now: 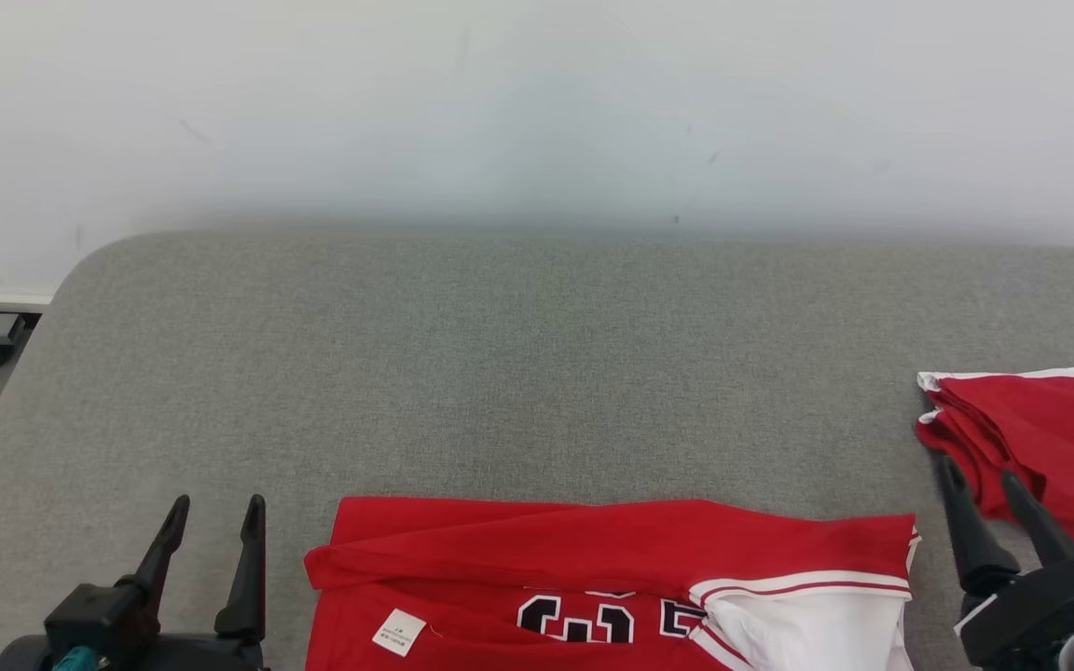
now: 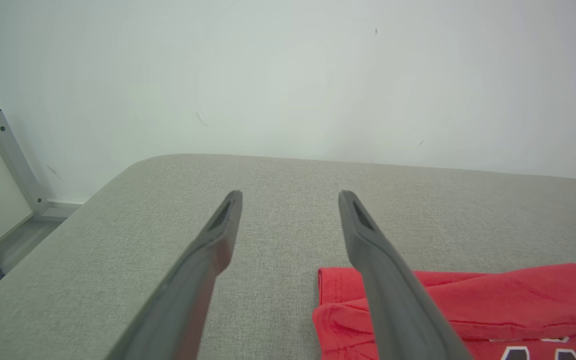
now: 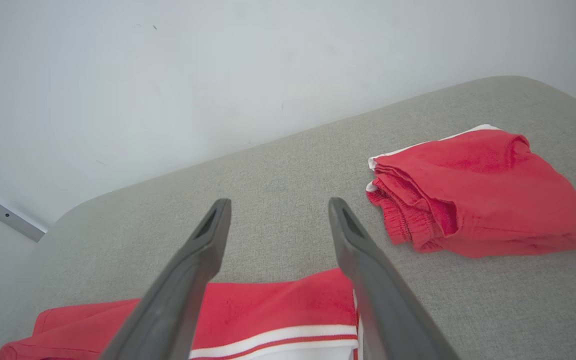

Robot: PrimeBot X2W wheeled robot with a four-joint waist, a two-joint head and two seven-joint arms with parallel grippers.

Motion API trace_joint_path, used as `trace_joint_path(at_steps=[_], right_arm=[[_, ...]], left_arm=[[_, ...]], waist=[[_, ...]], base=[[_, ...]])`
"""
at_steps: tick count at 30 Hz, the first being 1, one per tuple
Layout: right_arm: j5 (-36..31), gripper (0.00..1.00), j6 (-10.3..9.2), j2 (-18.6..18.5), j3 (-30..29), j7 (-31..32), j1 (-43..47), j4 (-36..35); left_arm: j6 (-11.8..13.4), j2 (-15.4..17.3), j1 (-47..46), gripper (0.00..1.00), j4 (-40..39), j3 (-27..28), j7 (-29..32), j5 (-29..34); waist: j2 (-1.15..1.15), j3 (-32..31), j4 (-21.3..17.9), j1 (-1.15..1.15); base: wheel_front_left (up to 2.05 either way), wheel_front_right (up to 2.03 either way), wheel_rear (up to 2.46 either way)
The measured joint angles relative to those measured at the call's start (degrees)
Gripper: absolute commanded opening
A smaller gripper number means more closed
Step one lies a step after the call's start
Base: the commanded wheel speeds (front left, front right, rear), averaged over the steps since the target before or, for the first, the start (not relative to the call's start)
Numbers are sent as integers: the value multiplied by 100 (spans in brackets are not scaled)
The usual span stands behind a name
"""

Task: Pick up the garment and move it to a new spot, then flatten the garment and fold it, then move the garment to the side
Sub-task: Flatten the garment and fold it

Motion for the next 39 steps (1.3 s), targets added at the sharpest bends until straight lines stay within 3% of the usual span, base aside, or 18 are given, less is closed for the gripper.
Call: trace_joint_path(at_steps=[15,39], right_arm=[[-259,100,348,46,609,-1441,-111,854],[-319,100,547,52,733,-2361,-130,1607]], left_arm=[[113,-77,461,100,-235,202,30,30],[121,-10,620,100,-619,198,331,223]], waist=[[0,-151,122,0],[0,-165,155,0]], base=[[0,0,0],[0,0,0]])
